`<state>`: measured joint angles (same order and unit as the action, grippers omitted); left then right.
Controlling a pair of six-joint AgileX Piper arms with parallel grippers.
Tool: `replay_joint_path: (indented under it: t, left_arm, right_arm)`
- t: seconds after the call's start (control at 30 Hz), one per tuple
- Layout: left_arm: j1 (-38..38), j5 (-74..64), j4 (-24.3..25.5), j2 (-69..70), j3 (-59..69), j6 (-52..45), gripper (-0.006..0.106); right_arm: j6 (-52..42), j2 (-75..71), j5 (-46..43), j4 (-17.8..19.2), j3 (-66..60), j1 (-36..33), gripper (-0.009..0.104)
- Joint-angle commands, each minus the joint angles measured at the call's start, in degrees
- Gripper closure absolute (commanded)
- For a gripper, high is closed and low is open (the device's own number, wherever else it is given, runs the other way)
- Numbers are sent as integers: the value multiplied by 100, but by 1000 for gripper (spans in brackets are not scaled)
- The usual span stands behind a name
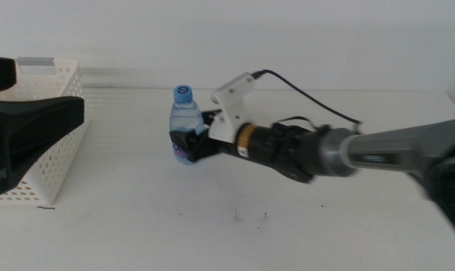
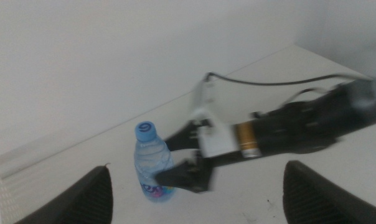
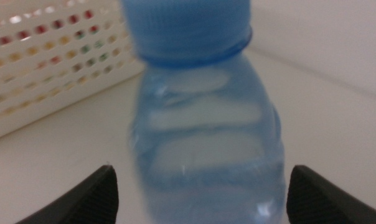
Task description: Use arms to grab the bottles and put them into the dustbin to the left of the table.
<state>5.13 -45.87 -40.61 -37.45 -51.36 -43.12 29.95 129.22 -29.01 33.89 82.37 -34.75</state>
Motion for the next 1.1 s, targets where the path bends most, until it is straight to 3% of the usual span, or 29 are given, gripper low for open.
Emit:
replay_joint_path:
  t: [0.0, 0.17, 0.27, 0.33, 0.37, 0.43, 0.47, 0.53, 0.6, 0.73, 1.07]
  left_arm:
    - [39, 59, -33, 17, 21, 56, 7]
    - [39, 59, -33, 17, 21, 56, 7]
    - [39, 59, -33, 17, 21, 56, 7]
    - [39, 59, -33, 17, 21, 56, 7]
    - [39, 59, -33, 17, 21, 56, 7]
    - [39, 59, -33, 17, 21, 56, 7]
    - [39, 59, -33, 17, 21, 56, 7]
    - [39, 59, -33, 17, 21, 56, 7]
    - [39, 71, -33, 17, 21, 56, 7]
    - [39, 71, -33, 17, 21, 56, 7]
    - [39, 71, -33, 17, 21, 56, 7]
  right_arm:
    - [23, -844, -92, -75, -1004, -67, 4]
    - [256, -3145, 257, -178, -3243, -67, 4]
    - [882, -4611, 1895, -250, -3665, -67, 4]
    - [581, -5492, 3072, -641, -3616, -67, 4]
    - [18, -5934, 3662, -1076, -3513, -89, 4]
    - [-1508, -6656, 4875, -2303, -3076, -172, 4]
    - [-2430, -6901, 5592, -3117, -2760, -185, 4]
    - [-3675, -7159, 6908, -4078, -2178, -185, 4]
    - [-3665, -7295, 7767, -4065, -1597, -185, 4]
    - [-3337, -7347, 8318, -3718, -907, -185, 4]
    - [-3337, -7347, 7829, -3849, -736, -185, 4]
